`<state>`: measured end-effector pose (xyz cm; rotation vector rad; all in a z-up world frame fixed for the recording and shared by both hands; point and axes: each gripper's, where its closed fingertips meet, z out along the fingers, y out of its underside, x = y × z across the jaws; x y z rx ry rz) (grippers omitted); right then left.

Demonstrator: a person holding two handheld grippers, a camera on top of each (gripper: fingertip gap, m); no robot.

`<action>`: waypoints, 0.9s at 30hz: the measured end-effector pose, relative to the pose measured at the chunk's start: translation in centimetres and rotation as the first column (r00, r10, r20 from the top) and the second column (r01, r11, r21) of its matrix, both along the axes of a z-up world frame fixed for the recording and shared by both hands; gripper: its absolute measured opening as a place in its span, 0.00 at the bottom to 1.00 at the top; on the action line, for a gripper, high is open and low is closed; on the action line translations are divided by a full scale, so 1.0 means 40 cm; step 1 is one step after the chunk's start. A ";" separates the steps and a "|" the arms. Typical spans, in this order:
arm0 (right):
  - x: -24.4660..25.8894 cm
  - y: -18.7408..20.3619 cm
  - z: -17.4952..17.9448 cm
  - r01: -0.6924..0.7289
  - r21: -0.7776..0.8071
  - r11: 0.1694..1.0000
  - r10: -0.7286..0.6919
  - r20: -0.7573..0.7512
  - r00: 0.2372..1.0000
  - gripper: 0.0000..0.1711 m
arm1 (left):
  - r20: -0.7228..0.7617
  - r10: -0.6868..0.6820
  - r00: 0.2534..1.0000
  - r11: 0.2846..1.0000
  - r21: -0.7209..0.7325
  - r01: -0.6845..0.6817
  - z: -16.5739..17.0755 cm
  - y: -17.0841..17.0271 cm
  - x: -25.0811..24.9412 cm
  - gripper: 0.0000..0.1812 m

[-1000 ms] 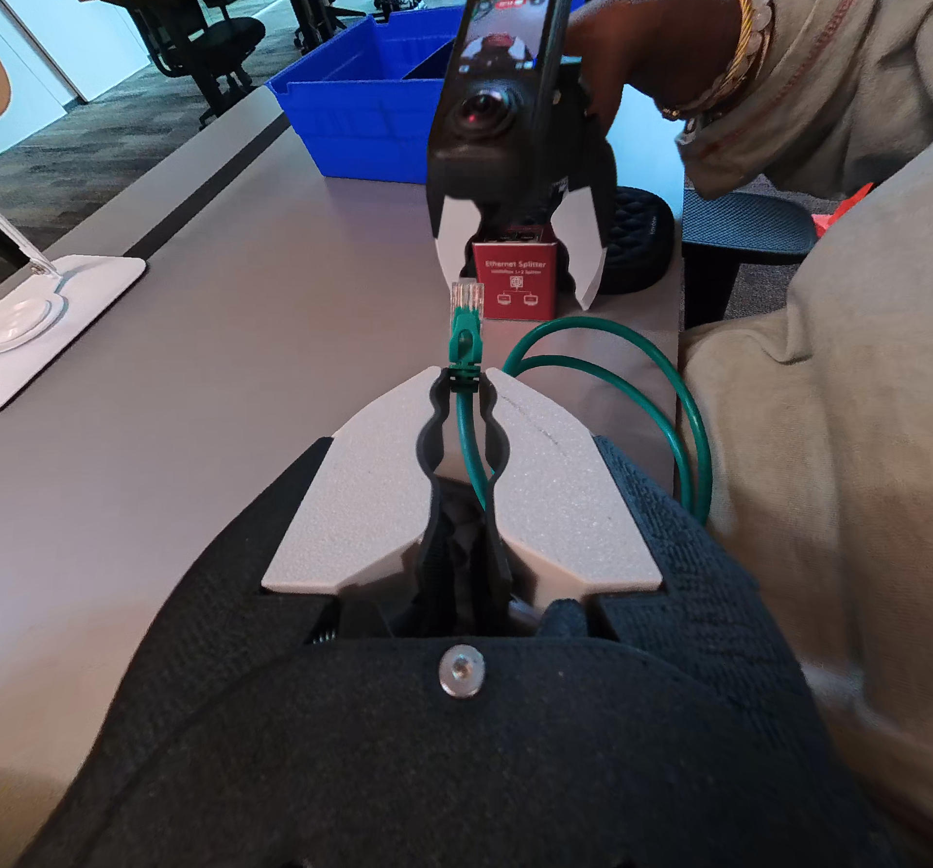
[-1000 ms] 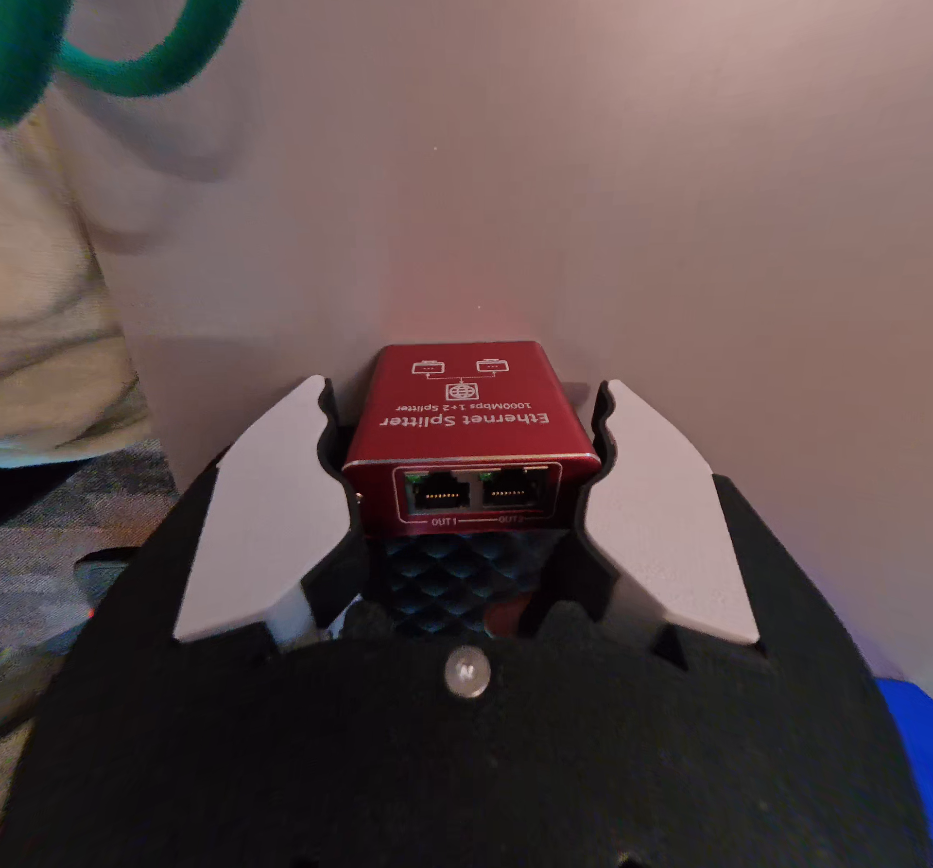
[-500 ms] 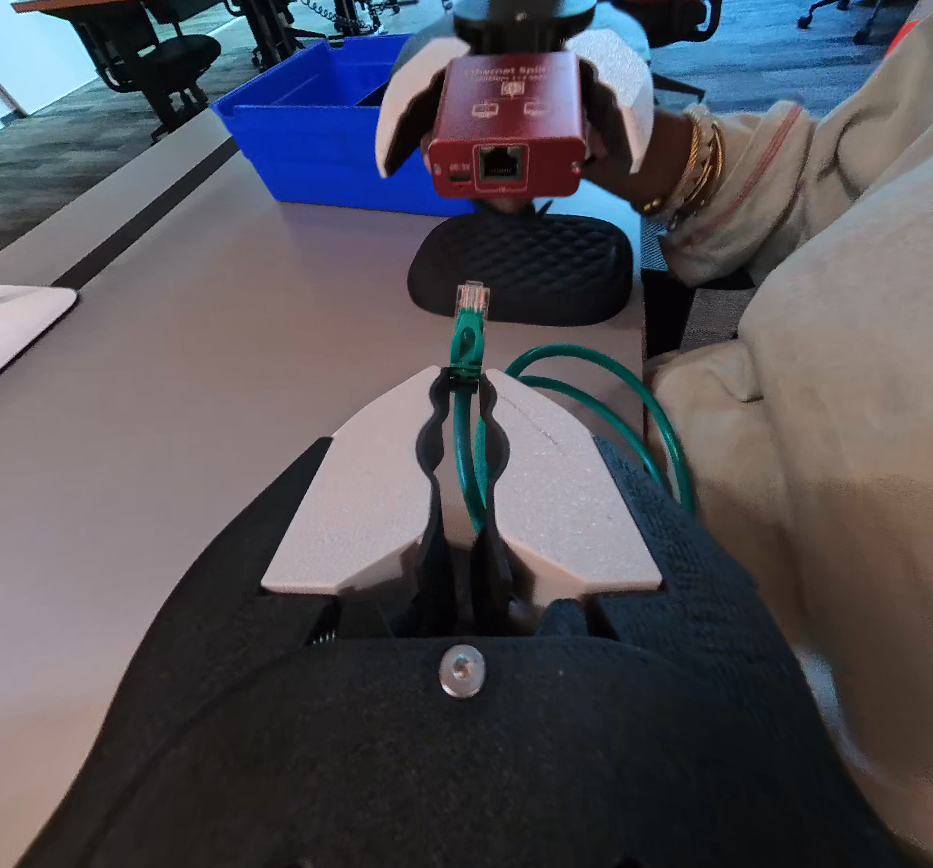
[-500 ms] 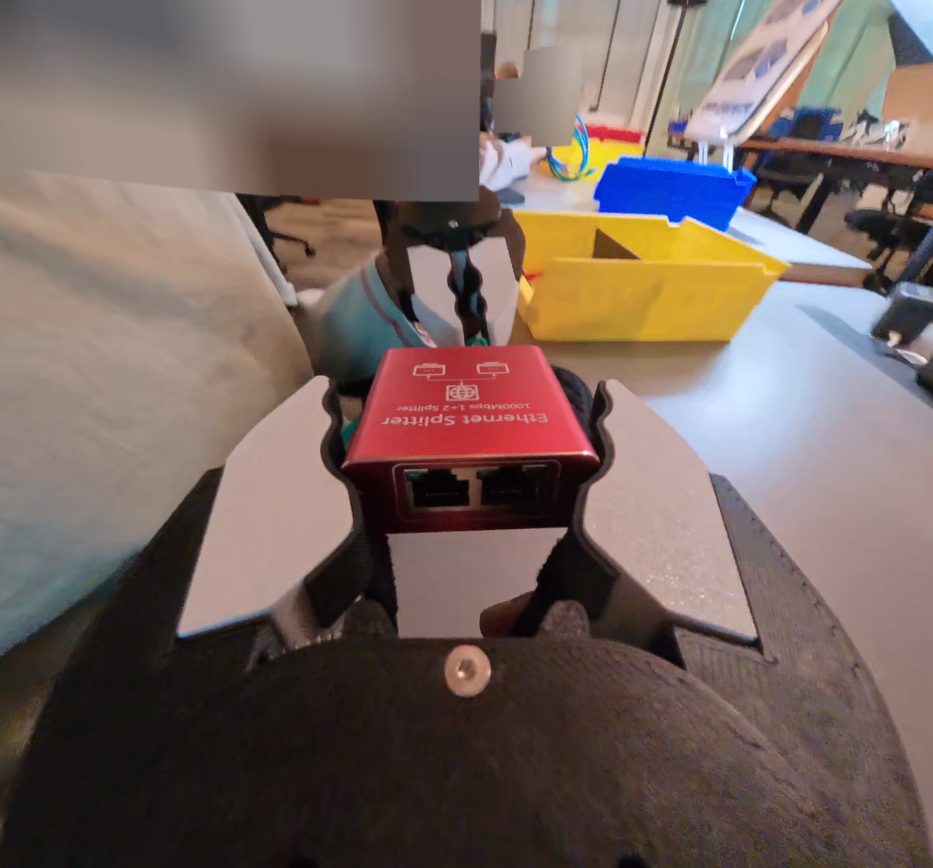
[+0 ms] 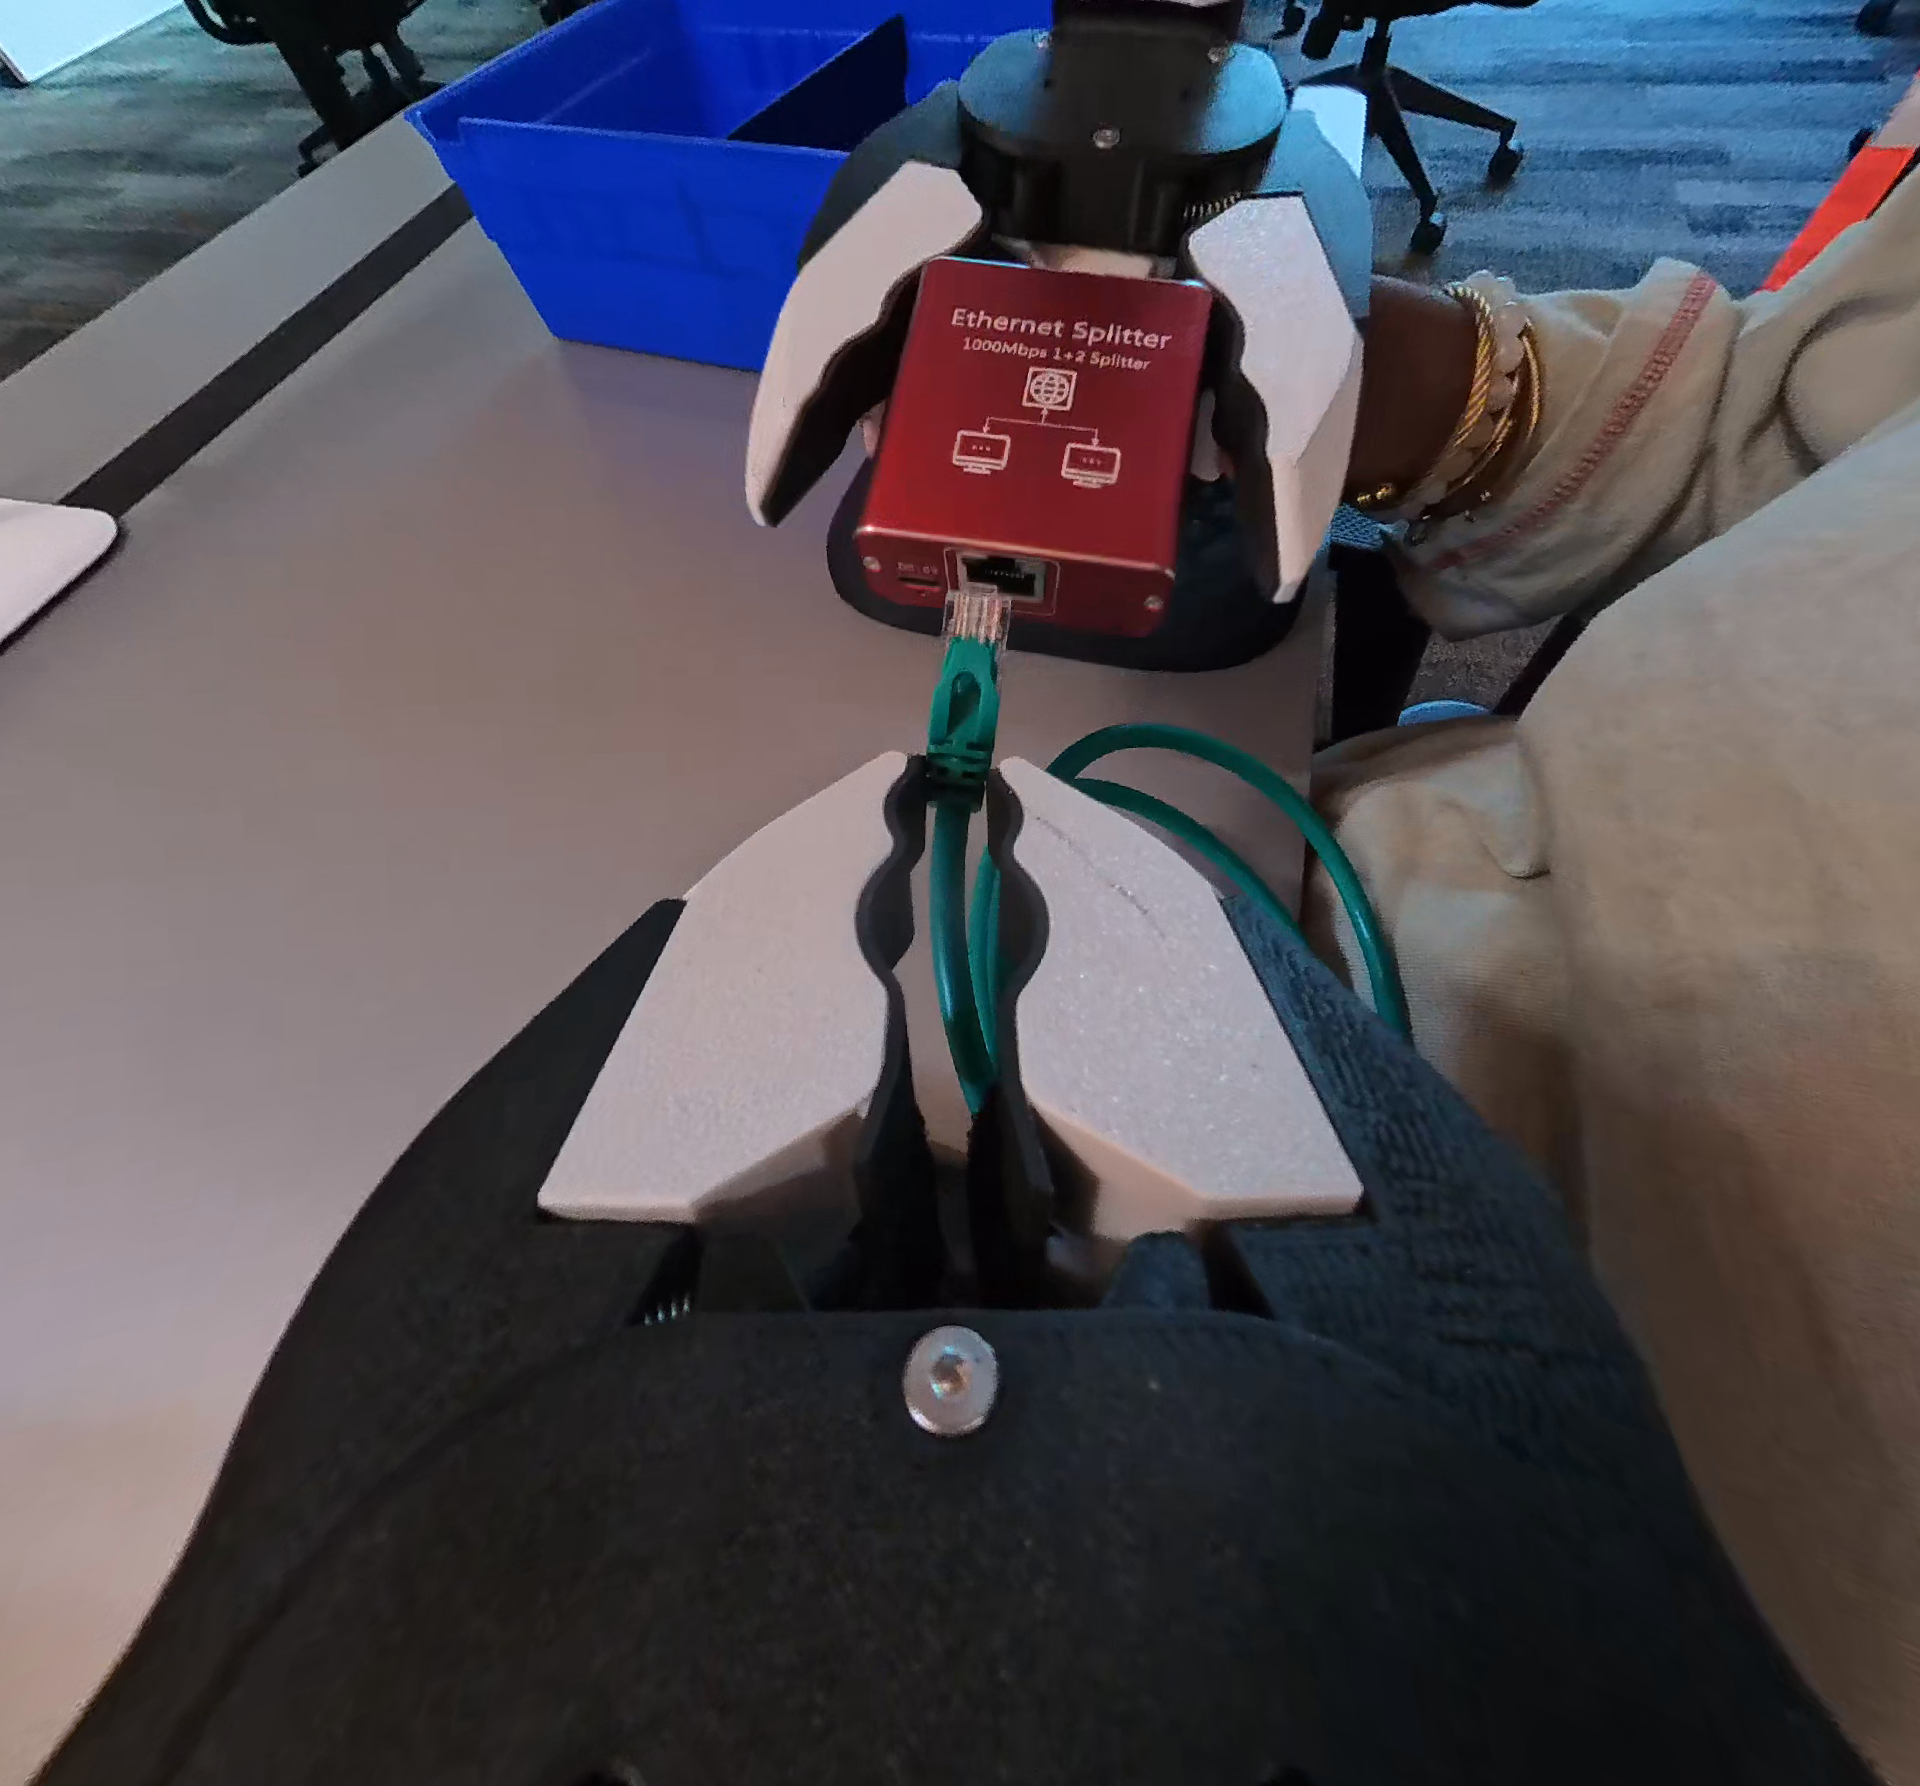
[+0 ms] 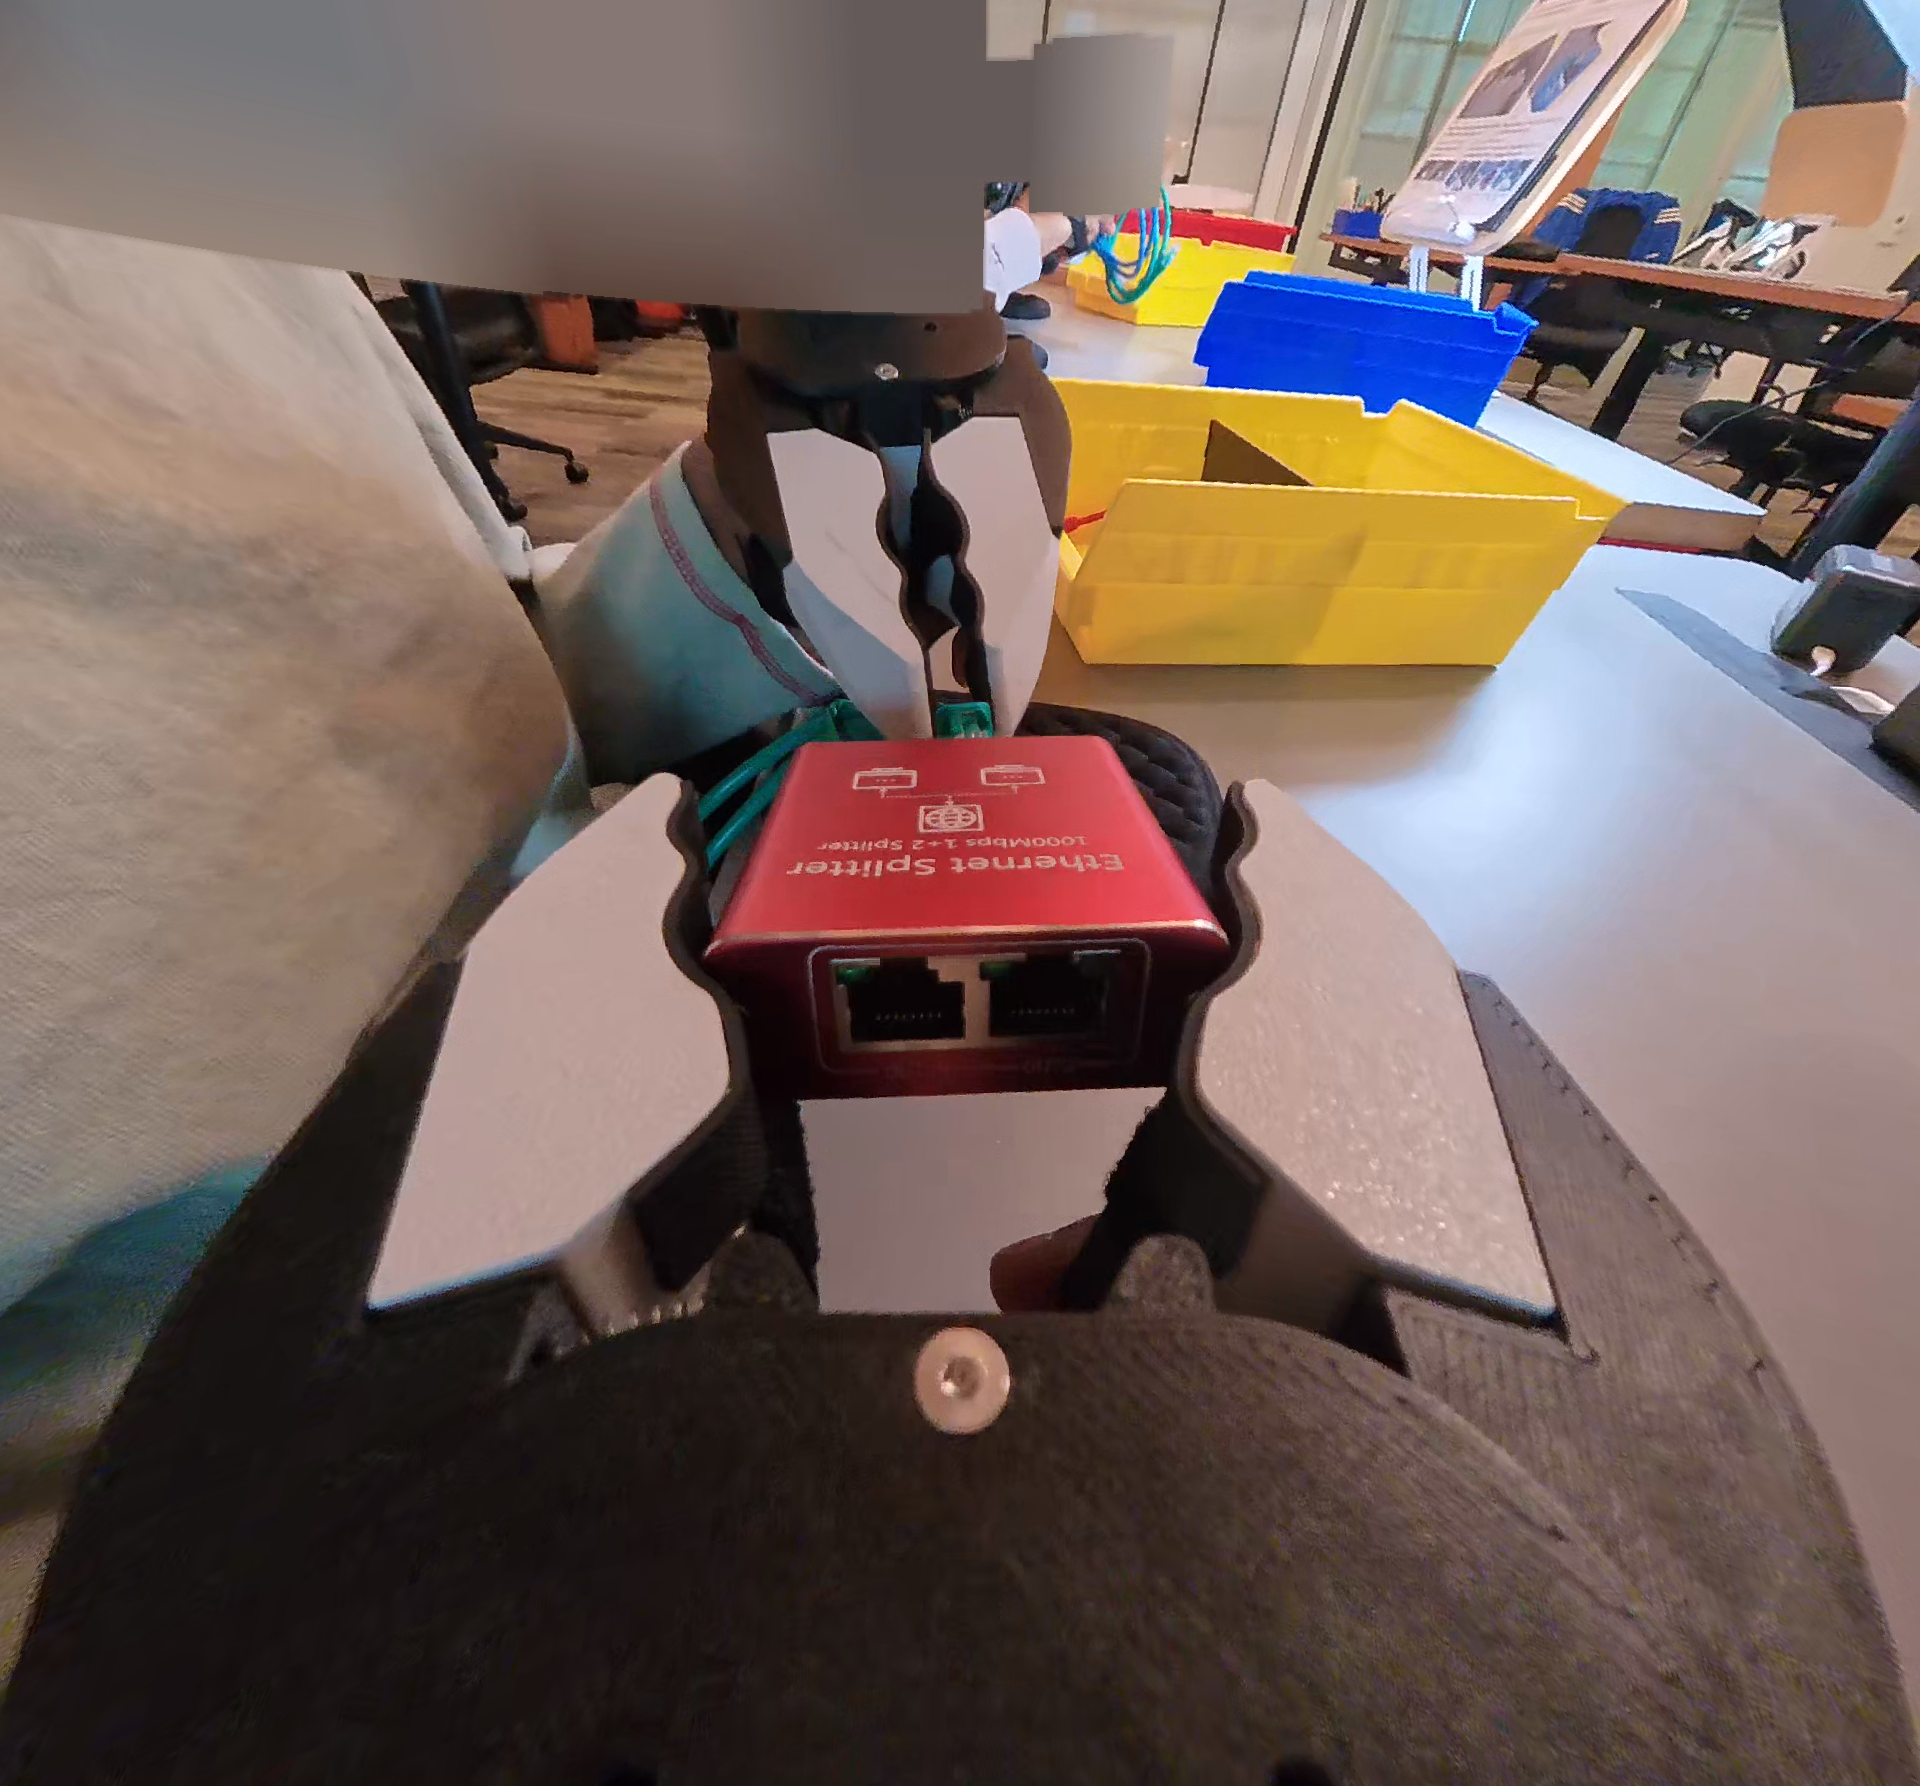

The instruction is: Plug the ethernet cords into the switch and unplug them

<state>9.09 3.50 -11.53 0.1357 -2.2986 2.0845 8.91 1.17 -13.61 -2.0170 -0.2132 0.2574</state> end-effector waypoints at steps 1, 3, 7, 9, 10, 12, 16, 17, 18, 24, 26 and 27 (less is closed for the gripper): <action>0.003 -0.002 -0.001 -0.004 -0.001 1.000 0.004 0.002 1.000 0.55 | -0.003 0.000 1.000 1.000 -0.006 0.000 -0.002 0.000 0.000 0.06; 0.004 -0.004 -0.004 -0.004 -0.003 1.000 0.004 0.005 1.000 0.55 | -0.009 -0.007 1.000 1.000 -0.014 0.007 -0.004 0.002 0.002 0.06; 0.004 -0.007 -0.006 -0.003 -0.006 1.000 0.003 0.009 1.000 0.55 | -0.015 -0.006 1.000 1.000 -0.030 0.005 -0.009 0.004 0.002 0.06; 0.005 -0.007 -0.008 -0.002 -0.004 1.000 0.002 0.004 1.000 0.55 | -0.015 -0.006 1.000 0.999 -0.037 0.006 -0.014 0.003 0.002 0.06; 0.007 -0.007 -0.005 -0.004 -0.010 1.000 0.004 0.004 1.000 0.55 | -0.012 -0.008 1.000 0.999 -0.038 0.007 -0.016 0.004 0.002 0.06; 0.007 -0.006 -0.005 -0.006 -0.014 1.000 0.006 0.006 1.000 0.55 | -0.013 -0.013 1.000 0.999 -0.045 0.012 -0.020 0.008 0.003 0.06; 0.004 -0.002 -0.004 -0.007 -0.029 1.000 0.008 0.014 1.000 0.54 | -0.013 -0.016 1.000 0.999 -0.042 0.016 -0.023 0.014 0.001 0.06; 0.003 -0.002 -0.011 -0.004 -0.018 1.000 0.004 0.012 1.000 0.54 | -0.007 -0.021 1.000 0.999 -0.029 0.021 -0.020 0.015 0.002 0.06; 0.003 -0.003 -0.017 0.000 -0.006 1.000 0.000 0.006 1.000 0.54 | 0.006 -0.034 0.999 0.999 0.002 0.034 -0.014 0.020 0.006 0.06; 0.004 -0.007 -0.023 0.009 -0.029 1.000 -0.008 0.008 1.000 0.54 | 0.045 -0.048 0.998 0.998 0.030 0.047 -0.022 0.026 0.001 0.06; 0.004 -0.008 -0.027 0.013 -0.017 1.000 -0.013 0.001 1.000 0.54 | 0.013 -0.051 0.999 0.999 0.014 0.051 -0.025 0.027 -0.001 0.06; 0.005 -0.008 -0.027 0.013 -0.011 1.000 -0.013 -0.004 1.000 0.54 | 0.001 -0.052 0.999 0.999 0.013 0.052 -0.022 0.027 -0.001 0.06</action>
